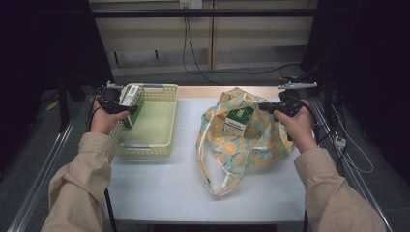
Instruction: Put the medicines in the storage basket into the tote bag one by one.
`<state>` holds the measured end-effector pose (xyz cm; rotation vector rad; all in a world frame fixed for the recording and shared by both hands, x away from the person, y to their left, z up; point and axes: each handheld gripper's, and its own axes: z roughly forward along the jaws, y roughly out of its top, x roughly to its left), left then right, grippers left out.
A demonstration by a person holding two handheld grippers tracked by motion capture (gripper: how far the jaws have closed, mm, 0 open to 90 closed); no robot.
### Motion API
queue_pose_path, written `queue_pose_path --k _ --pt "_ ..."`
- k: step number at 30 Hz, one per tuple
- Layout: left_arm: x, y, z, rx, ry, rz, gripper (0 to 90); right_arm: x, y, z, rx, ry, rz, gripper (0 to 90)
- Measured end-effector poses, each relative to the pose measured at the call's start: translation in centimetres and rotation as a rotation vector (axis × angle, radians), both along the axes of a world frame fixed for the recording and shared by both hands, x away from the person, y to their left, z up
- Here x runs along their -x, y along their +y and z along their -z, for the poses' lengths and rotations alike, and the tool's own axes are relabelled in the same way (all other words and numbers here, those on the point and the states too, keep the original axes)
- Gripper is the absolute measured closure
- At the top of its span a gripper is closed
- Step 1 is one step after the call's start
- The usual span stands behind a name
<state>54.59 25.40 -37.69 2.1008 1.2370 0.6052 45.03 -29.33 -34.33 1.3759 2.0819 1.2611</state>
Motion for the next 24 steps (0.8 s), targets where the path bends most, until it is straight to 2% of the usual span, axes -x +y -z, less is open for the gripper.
queue_pose_path --k 2,5,8,12,13,17,21,24 --pt "0.0 0.0 0.1 0.007 0.008 -0.002 22.7 0.0 0.1 0.0 0.0 0.001 -0.007 90.0" --pt "-0.1 -0.2 0.3 -0.01 0.02 0.003 30.5 0.0 0.2 0.0 0.0 -0.001 -0.011 90.0" --pt "-0.1 -0.1 0.5 -0.008 0.038 -0.004 46.7 0.0 0.2 0.0 0.001 -0.001 -0.013 90.0" --pt "0.0 -0.2 0.7 -0.014 0.047 -0.002 59.2 0.1 0.1 0.0 0.001 -0.002 -0.009 90.0" --pt "0.1 -0.2 0.6 -0.003 0.052 0.005 62.0 0.1 0.1 0.0 0.0 -0.001 -0.01 90.0" --pt "0.4 -1.0 0.5 0.032 0.075 0.047 62.5 0.2 0.0 0.0 -0.003 -0.003 -0.011 90.0" --pt "0.9 -2.1 0.2 0.046 0.094 0.118 62.6 0.2 0.0 0.1 -0.005 -0.003 -0.008 90.0" --pt "1.1 -2.9 0.5 0.055 0.1 0.138 62.4 0.2 0.0 0.3 -0.002 0.003 -0.006 90.0"
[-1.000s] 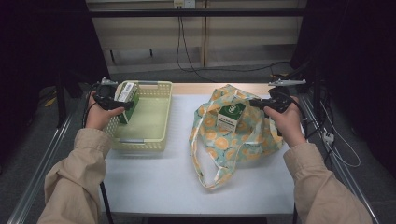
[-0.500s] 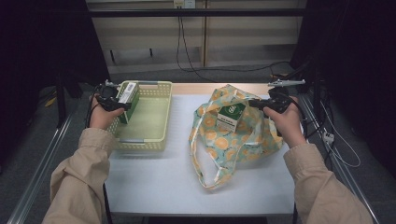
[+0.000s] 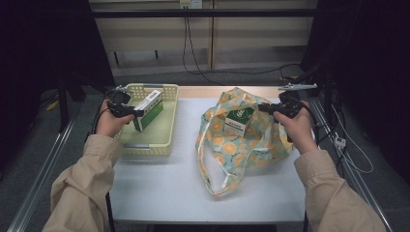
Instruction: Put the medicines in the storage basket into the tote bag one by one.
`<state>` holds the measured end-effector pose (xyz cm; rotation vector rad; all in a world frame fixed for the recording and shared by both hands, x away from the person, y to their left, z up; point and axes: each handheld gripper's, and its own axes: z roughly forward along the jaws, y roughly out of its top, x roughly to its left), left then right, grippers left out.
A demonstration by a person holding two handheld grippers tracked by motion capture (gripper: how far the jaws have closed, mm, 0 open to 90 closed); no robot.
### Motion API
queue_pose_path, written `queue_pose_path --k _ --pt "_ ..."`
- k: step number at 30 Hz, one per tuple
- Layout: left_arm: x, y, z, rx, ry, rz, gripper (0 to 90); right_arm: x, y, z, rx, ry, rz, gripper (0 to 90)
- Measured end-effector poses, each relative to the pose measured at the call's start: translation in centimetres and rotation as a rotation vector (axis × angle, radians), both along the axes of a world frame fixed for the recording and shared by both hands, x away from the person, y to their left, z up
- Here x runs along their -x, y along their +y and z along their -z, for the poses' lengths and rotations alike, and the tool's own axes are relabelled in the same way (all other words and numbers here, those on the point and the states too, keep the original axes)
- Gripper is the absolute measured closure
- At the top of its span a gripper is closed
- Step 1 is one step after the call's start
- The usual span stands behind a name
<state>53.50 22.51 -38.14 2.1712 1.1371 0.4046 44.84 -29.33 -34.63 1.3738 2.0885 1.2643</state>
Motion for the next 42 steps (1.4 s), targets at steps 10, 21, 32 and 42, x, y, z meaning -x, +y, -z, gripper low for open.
queue_pose_path --k 10,21,32,42 --pt "-1.1 -1.9 1.5 -0.019 0.012 -0.039 43.7 -0.1 0.4 0.2 0.003 0.003 -0.007 90.0" --pt "-0.4 -1.8 0.3 0.038 0.047 -0.054 63.3 0.1 0.0 0.2 -0.002 0.003 0.0 90.0" --pt "2.7 -1.6 -6.3 0.153 -0.021 0.051 63.6 0.2 0.1 0.8 -0.015 0.004 0.001 90.0" --pt "5.8 -7.1 -9.1 0.175 -0.009 0.285 63.6 0.2 0.3 1.0 -0.014 0.011 0.001 90.0"
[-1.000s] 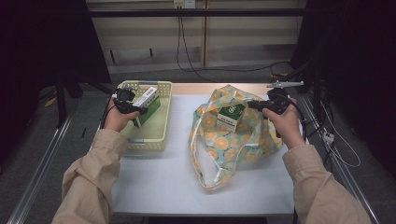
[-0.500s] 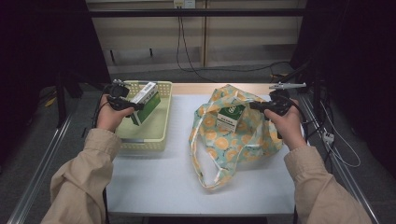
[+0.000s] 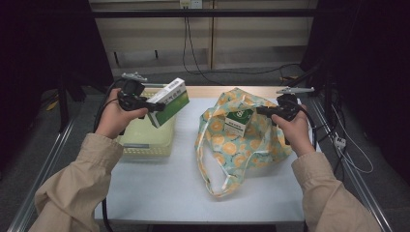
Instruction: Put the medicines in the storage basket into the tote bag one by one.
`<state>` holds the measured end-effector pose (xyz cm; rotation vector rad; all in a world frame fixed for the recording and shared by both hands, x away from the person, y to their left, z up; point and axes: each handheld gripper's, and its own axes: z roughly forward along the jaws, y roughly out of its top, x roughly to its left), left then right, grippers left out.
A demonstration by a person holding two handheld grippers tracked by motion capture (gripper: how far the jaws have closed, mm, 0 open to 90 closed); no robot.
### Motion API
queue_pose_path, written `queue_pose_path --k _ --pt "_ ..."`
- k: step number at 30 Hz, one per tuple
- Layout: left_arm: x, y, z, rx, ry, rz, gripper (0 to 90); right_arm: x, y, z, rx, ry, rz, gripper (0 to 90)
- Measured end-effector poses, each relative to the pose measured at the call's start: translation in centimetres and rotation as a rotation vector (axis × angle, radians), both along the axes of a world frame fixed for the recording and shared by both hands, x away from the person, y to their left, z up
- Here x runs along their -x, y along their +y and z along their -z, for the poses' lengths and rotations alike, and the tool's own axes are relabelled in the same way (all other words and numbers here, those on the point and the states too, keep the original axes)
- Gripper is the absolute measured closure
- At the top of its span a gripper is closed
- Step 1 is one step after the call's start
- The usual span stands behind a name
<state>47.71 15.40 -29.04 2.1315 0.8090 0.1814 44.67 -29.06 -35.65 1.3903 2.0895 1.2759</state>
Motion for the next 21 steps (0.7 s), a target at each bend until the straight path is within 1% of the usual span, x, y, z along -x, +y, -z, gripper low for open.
queue_pose_path --k 3,8,9,10,12,15,17,19,21 --pt "0.7 -1.7 -0.1 0.011 0.009 0.052 63.6 0.1 -0.1 0.0 -0.002 -0.001 0.002 90.0" --pt "1.8 -4.3 0.2 -0.007 0.013 0.136 63.5 0.2 -0.1 -0.1 -0.004 -0.003 0.001 90.0" --pt "2.0 -4.7 0.3 -0.017 0.01 0.147 63.6 0.3 -0.1 -0.2 -0.004 -0.004 0.002 90.0" --pt "2.2 -5.2 0.4 -0.016 0.018 0.162 63.5 0.3 -0.1 -0.2 -0.004 -0.006 0.0 90.0" --pt "2.4 -6.0 0.7 -0.025 0.022 0.185 63.5 0.3 -0.1 -0.2 -0.006 -0.008 -0.003 90.0" --pt "2.8 -7.1 1.1 -0.008 0.031 0.217 63.6 0.4 -0.1 -0.3 -0.007 -0.011 -0.005 90.0" --pt "3.1 -7.8 1.3 -0.022 0.025 0.232 63.5 0.4 -0.1 -0.4 -0.007 -0.013 -0.005 90.0" --pt "3.3 -8.5 1.6 -0.008 0.031 0.245 63.5 0.4 -0.1 -0.4 -0.007 -0.011 -0.007 90.0" --pt "3.5 -9.1 1.7 -0.016 0.031 0.263 63.5 0.4 -0.1 -0.4 -0.011 -0.012 -0.009 90.0"
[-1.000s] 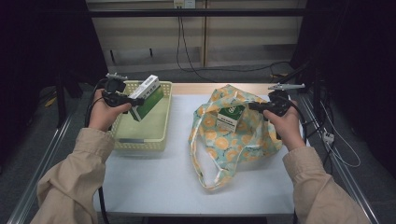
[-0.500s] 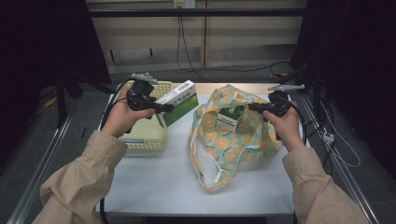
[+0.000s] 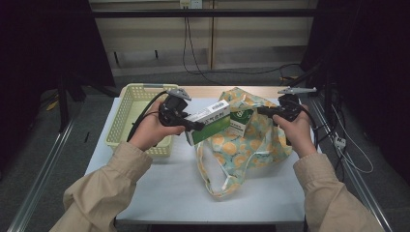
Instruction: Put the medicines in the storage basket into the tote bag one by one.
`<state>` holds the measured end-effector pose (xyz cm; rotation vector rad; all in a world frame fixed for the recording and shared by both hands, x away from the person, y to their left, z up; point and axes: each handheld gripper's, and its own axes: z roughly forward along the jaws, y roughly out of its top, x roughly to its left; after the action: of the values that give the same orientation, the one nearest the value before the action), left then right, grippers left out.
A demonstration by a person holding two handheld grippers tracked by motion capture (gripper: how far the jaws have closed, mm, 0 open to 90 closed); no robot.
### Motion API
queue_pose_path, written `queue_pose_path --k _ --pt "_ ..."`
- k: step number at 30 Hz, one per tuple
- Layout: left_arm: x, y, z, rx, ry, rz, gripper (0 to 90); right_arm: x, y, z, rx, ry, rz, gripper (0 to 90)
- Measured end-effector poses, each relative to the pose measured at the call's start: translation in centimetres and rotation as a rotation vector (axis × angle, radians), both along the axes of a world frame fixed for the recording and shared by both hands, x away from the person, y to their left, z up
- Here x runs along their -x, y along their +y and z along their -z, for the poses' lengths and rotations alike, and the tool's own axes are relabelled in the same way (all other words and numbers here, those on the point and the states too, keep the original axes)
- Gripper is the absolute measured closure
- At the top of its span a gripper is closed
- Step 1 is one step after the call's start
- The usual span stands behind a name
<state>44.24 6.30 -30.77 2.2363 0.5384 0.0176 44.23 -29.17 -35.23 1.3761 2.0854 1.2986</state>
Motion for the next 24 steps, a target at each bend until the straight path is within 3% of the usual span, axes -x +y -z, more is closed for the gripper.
queue_pose_path --k 6,12,16,24 --pt "0.5 -1.9 0.8 -0.007 0.002 0.048 63.5 0.0 -0.1 0.0 -0.005 0.0 0.003 90.0" --pt "1.0 -4.3 2.6 -0.003 0.017 0.075 63.5 0.2 -0.2 -0.2 -0.014 -0.005 0.003 90.0" --pt "1.2 -6.1 3.8 -0.026 0.017 0.101 63.4 0.2 -0.1 -0.3 -0.018 -0.006 -0.001 90.0" --pt "1.1 -9.5 5.8 -0.038 0.014 0.092 63.3 0.4 -0.3 -0.6 -0.029 -0.013 0.002 90.0"
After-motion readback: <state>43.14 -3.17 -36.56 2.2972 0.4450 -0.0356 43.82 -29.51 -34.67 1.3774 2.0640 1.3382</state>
